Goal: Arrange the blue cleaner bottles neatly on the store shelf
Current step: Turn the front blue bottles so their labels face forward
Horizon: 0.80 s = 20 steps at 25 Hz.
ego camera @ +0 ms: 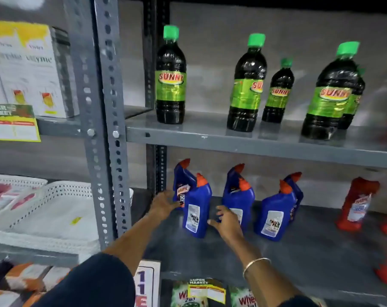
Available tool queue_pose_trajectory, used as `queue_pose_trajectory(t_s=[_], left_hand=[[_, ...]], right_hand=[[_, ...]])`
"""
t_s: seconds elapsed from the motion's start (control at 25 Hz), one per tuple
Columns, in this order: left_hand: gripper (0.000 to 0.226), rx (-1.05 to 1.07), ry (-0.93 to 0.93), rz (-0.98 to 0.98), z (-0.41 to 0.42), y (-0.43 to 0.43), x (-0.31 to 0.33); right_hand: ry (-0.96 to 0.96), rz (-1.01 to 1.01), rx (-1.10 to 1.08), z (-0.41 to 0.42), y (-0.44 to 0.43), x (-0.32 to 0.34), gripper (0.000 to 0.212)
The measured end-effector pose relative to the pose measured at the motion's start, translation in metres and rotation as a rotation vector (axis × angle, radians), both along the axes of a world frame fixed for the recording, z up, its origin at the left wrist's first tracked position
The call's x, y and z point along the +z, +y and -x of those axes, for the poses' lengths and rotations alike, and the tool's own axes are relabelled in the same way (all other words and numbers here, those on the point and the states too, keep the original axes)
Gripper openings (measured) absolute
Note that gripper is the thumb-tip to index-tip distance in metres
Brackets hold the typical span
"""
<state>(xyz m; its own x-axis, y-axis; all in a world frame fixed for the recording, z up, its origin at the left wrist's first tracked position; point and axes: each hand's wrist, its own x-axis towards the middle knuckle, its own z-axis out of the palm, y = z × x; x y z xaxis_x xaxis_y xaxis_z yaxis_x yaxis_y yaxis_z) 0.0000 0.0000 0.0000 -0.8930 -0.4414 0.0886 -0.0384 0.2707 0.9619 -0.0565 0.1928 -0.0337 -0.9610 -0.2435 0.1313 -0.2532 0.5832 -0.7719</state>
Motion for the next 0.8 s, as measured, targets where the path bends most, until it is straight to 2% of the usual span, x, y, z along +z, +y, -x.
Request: queue_pose_trajectory(t_s=[0.04,0.12,0.24,0.32,0.36,0.44,0.52,0.6,0.68,0.8], left_hand=[[0.032,-0.043,0.007,-0.05,0.013,-0.011,-0.006],[0.052,-0.186,-0.008,0.023,0.037,-0.026,-0.016],[0.052,-0.386,-0.047,0.088,0.058,-0.027,-0.017],[0.053,-0.465,-0.072,0.095,0.061,-0.024,-0.014],[0.055,-0.476,-0.076,0.092,0.065,-0.024,-0.018],[0.054,-0.465,-0.07,0.107,0.07,-0.027,-0.017],[0.047,-0.465,-0.084,0.166,0.066,-0.026,-0.009],[0.039,-0.467,-0.098,0.175,0.061,-0.023,0.002],[0.032,-0.471,-0.089,0.13,0.056,-0.017,0.012],[0.03,-0.317,-0.052,0.123,0.048,0.001,0.029]], right_hand=[[-0.033,0.055,0.003,0.008,-0.011,-0.009,0.054],[-0.066,0.074,0.01,0.014,-0.028,-0.014,0.043],[-0.099,0.04,-0.043,0.015,-0.045,-0.02,0.049],[-0.09,0.057,-0.083,0.012,-0.047,-0.016,0.033],[-0.087,0.073,-0.093,0.016,-0.046,-0.019,0.025],[-0.091,0.082,-0.078,0.02,-0.043,-0.017,0.035],[-0.087,0.109,-0.037,0.023,-0.039,-0.015,0.023],[-0.069,0.122,0.02,0.029,-0.032,-0.011,0.036],[-0.085,0.179,0.041,0.03,-0.027,-0.001,0.036],[-0.074,0.267,-0.029,0.022,-0.028,0.01,0.029]])
